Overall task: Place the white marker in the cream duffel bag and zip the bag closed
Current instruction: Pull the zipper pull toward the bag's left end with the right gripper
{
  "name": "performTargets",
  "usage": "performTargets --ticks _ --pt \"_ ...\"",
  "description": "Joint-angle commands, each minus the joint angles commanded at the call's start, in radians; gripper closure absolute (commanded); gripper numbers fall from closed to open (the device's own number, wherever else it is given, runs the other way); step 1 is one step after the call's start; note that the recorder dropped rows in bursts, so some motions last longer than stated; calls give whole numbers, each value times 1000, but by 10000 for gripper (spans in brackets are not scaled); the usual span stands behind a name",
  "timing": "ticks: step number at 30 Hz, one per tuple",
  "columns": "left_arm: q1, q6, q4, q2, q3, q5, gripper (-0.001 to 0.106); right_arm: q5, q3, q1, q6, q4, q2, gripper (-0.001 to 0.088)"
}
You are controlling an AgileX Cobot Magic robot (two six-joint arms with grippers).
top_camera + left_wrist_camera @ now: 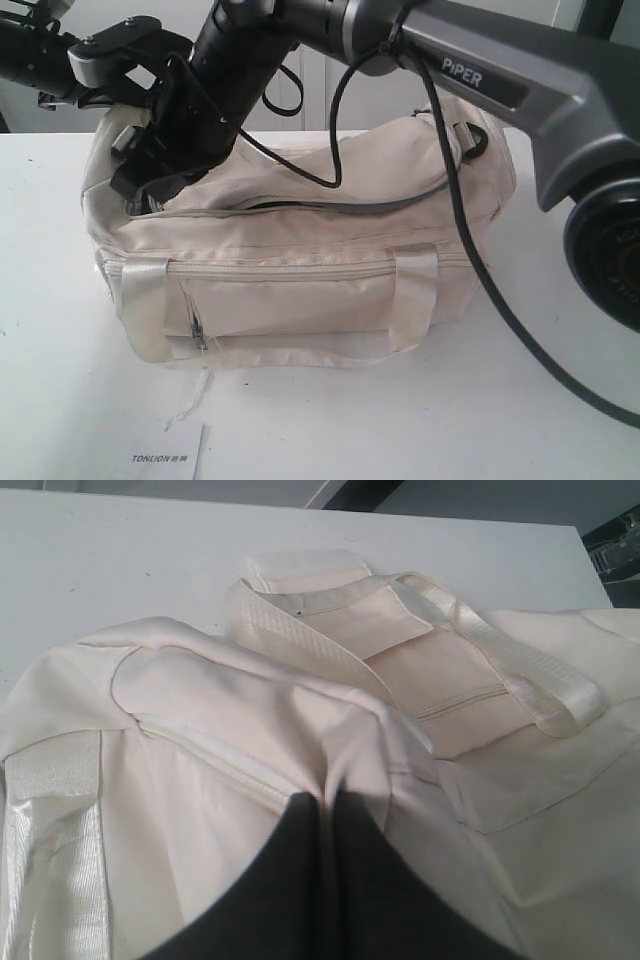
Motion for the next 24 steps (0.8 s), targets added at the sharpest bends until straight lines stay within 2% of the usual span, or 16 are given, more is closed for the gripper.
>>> performTargets --ticks 24 --pt "0 0 0 0 0 -4 1053 34 0 0 -44 36 -14 868"
